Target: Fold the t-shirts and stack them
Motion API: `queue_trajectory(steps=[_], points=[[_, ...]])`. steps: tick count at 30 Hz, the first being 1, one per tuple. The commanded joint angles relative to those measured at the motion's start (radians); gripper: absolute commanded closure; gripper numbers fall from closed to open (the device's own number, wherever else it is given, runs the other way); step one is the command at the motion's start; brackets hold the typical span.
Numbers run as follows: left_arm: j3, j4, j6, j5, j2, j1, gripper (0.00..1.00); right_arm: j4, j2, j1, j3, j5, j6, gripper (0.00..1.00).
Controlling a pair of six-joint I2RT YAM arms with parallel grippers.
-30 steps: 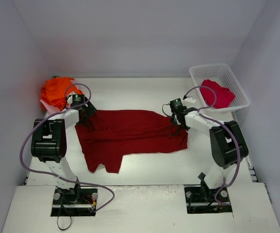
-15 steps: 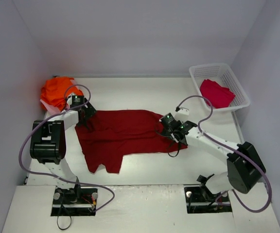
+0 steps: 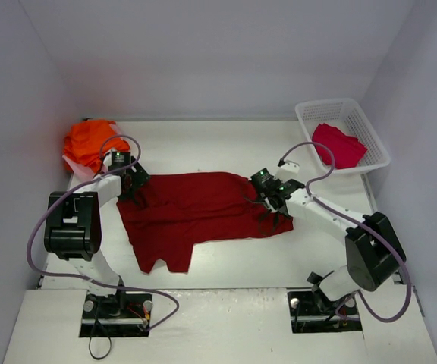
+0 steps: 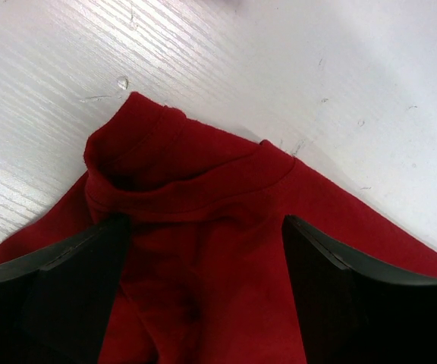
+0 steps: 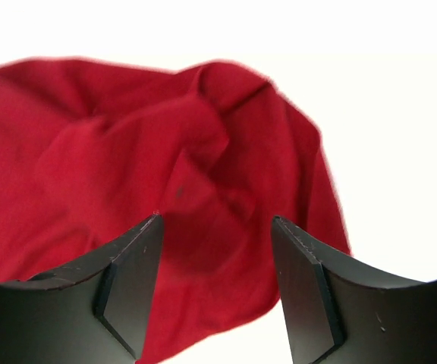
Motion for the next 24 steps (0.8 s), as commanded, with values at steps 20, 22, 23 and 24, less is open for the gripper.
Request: queue_trajectory(steps=[20, 22, 23, 24], points=[[0.005, -0.001, 0.014, -0.009, -0.025, -0.003, 0.24, 0.220, 0.185, -0.073, 0.075, -0.033, -0.071, 0.55], [0.002, 0.006, 0.008, -0.003, -0.025, -0.003, 0.24, 0.214, 0.191, -0.063, 0.078, -0.030, -0.068, 0.56], [-0.001, 0.006, 0.008, -0.001, -0.025, -0.003, 0.24, 0.214, 0.192, -0.062, 0.075, -0.030, -0.065, 0.57], [-0.004, 0.009, 0.007, -0.001, -0.026, -0.004, 0.24, 0.214, 0.194, -0.060, 0.070, -0.030, -0.059, 0.65]])
